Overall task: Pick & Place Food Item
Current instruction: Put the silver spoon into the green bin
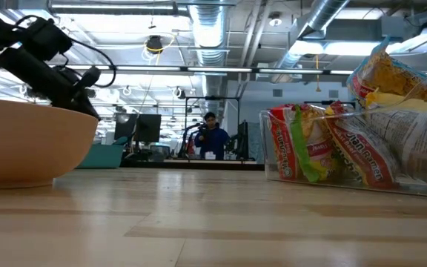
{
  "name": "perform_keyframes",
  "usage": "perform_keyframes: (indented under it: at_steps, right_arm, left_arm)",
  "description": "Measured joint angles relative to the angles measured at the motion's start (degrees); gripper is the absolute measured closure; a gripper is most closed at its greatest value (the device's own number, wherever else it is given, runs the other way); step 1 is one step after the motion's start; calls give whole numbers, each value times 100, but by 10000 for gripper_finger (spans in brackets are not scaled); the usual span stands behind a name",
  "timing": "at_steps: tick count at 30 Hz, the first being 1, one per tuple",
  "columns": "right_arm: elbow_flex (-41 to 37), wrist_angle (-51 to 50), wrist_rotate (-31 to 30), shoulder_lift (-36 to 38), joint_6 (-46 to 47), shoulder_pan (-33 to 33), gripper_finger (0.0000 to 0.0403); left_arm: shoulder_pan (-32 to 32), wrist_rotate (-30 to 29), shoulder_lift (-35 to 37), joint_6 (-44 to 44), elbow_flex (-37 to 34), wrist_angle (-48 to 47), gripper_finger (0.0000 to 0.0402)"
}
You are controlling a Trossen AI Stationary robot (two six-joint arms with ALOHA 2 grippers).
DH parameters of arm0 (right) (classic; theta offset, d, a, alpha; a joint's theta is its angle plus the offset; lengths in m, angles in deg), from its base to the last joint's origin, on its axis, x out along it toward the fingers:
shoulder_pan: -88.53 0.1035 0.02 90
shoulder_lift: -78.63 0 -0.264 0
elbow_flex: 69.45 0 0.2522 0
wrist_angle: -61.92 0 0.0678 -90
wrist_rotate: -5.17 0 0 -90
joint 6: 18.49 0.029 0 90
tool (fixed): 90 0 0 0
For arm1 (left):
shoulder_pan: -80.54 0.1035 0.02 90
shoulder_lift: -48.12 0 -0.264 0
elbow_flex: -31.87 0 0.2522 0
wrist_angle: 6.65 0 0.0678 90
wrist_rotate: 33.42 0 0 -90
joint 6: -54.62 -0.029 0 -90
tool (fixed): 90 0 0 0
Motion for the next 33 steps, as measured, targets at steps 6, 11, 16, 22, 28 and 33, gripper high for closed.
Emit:
perform_keyframes:
  at_steps: [6, 11, 16, 22, 28, 33]
  right_arm:
    - [0, 10, 307, 0, 2, -2, 403]
    - [-2, 16, 385, 0, 2, -2, 403]
    - [-2, 16, 385, 0, 2, -4, 403]
    - [-2, 14, 385, 0, 2, -11, 403]
    - [-2, 14, 385, 0, 0, -13, 403]
    - [-2, 10, 385, 0, 0, -13, 403]
  left_arm:
    - [0, -9, 78, 394, 0, -1091, 399]
    - [0, 10, 76, 400, 0, -1561, 398]
    - [0, 111, 83, 392, 9, -1843, 398]
    - [0, 432, 76, 389, 73, -1885, 397]
    - [-4, 581, 74, 383, 142, -1898, 399]
    - [-4, 830, 76, 378, 142, -1921, 399]
